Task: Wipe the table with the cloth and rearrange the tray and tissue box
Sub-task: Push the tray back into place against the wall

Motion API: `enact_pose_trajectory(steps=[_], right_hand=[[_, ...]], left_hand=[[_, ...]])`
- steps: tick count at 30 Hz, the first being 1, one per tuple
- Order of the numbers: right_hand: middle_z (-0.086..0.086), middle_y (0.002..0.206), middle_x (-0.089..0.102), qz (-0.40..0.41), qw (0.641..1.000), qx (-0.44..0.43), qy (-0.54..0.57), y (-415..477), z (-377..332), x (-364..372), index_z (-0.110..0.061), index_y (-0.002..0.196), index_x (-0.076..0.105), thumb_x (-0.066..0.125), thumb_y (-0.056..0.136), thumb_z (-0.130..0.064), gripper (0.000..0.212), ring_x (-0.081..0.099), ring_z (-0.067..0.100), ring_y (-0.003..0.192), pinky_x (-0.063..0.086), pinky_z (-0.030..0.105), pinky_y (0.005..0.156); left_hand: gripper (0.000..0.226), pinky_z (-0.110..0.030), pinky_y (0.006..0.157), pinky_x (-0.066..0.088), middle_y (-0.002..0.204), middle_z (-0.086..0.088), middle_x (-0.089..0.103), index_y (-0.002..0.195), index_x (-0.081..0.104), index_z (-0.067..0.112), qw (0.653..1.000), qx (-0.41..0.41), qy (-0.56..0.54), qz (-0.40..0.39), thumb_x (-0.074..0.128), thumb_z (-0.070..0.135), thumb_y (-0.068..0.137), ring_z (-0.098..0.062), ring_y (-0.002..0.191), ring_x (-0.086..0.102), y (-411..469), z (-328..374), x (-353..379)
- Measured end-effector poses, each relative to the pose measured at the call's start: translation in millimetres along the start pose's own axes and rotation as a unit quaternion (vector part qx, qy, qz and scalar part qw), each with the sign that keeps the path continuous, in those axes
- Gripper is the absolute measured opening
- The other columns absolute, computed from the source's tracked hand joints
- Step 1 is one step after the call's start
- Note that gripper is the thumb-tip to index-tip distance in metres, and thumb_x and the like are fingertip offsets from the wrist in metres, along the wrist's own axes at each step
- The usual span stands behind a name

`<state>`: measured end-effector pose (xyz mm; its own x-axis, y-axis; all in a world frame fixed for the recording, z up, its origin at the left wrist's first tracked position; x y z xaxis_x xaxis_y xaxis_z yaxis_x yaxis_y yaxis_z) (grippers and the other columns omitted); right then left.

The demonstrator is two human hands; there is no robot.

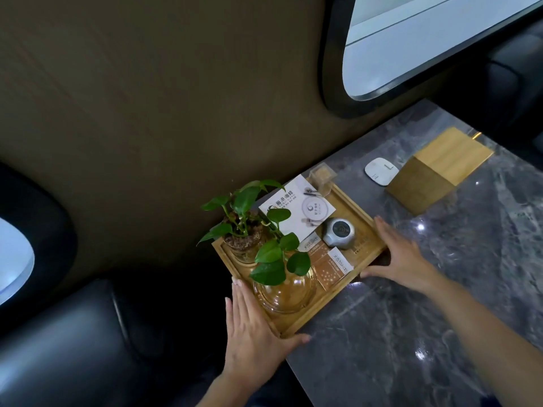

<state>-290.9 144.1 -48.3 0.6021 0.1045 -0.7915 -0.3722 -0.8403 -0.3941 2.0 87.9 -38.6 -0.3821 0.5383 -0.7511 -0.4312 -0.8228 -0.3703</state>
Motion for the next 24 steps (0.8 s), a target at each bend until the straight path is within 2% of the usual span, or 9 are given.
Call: enact_pose_trajectory(steps=[2, 3, 6, 9, 14, 18, 24], right_hand=[[-0.002, 0.158, 0.000, 0.003, 1.000, -0.006, -0.018, 2, 1, 0, -0.023, 0.145, -0.007, 0.074, 0.056, -0.058, 0.126, 0.006, 0.016, 0.144, 0.006, 0.043, 0.115], [-0.002, 0.158, 0.000, 0.007, 1.000, -0.010, -0.027, 3, 2, 1, -0.023, 0.145, -0.008, 0.074, 0.057, -0.058, 0.125, 0.006, 0.015, 0.144, 0.007, 0.042, 0.115], [-0.002, 0.158, 0.000, 0.016, 0.999, -0.016, -0.047, 4, 1, 2, -0.022, 0.145, -0.008, 0.072, 0.059, -0.058, 0.122, 0.007, 0.014, 0.143, 0.009, 0.042, 0.114], [-0.001, 0.158, 0.003, 0.024, 0.998, -0.014, -0.058, 6, 0, 0, -0.022, 0.145, -0.005, 0.071, 0.059, -0.059, 0.121, 0.011, 0.015, 0.143, 0.011, 0.044, 0.114], [-0.002, 0.158, 0.008, 0.023, 0.998, -0.004, -0.061, 17, -7, -3, -0.022, 0.146, 0.001, 0.073, 0.056, -0.060, 0.121, 0.015, 0.017, 0.142, 0.014, 0.047, 0.115], [0.000, 0.158, 0.008, 0.033, 0.998, 0.001, -0.058, 27, -21, -3, -0.021, 0.146, 0.002, 0.072, 0.060, -0.058, 0.117, 0.018, 0.022, 0.141, 0.011, 0.044, 0.114], [0.005, 0.156, 0.015, 0.046, 0.995, 0.010, -0.088, 29, -28, -2, -0.018, 0.145, 0.003, 0.070, 0.060, -0.061, 0.116, 0.023, 0.026, 0.139, 0.015, 0.047, 0.113]], left_hand=[[0.141, -0.026, 0.108, -0.027, 0.136, -0.006, -0.041, 0.113, -0.051, 0.009, 0.999, 0.001, 0.028, -0.016, 0.028, 0.095, 0.031, -0.016, 0.130, -0.038, -1, 1, 5], [0.140, -0.023, 0.107, -0.029, 0.136, -0.006, -0.041, 0.114, -0.049, 0.009, 1.000, 0.002, 0.027, -0.013, 0.038, 0.091, 0.041, -0.017, 0.130, -0.038, -1, 0, 8], [0.133, -0.021, 0.106, -0.029, 0.136, -0.007, -0.038, 0.118, -0.043, 0.009, 1.000, 0.019, 0.008, 0.010, 0.065, 0.066, 0.063, -0.016, 0.130, -0.036, -2, 1, 10], [0.130, -0.027, 0.109, -0.022, 0.137, -0.006, -0.035, 0.121, -0.039, 0.009, 0.999, 0.030, -0.009, 0.015, 0.070, 0.054, 0.067, -0.017, 0.131, -0.035, 0, 3, 10], [0.131, -0.026, 0.108, -0.023, 0.147, -0.007, -0.031, 0.126, -0.037, 0.011, 0.998, 0.021, -0.057, 0.009, 0.076, 0.042, 0.067, -0.013, 0.131, -0.033, 11, 5, 2], [0.131, -0.027, 0.109, -0.022, 0.155, -0.015, -0.020, 0.139, -0.024, 0.003, 0.999, 0.016, -0.048, 0.013, 0.078, 0.040, 0.066, -0.016, 0.139, -0.026, 30, -1, -9], [0.129, -0.025, 0.108, -0.022, 0.155, -0.012, -0.021, 0.141, -0.022, 0.007, 0.997, 0.045, -0.057, 0.012, 0.079, 0.034, 0.066, -0.009, 0.134, -0.027, 38, -8, -16]])
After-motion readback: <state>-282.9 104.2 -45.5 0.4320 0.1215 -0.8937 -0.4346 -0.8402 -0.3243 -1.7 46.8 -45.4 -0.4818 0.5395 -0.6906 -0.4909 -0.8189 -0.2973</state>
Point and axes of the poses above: each hand's wrist, its own y-axis towards the middle knuckle, its own x-axis out of the palm, z = x × y, the point moved 3 cm from there along y, towards the middle knuckle
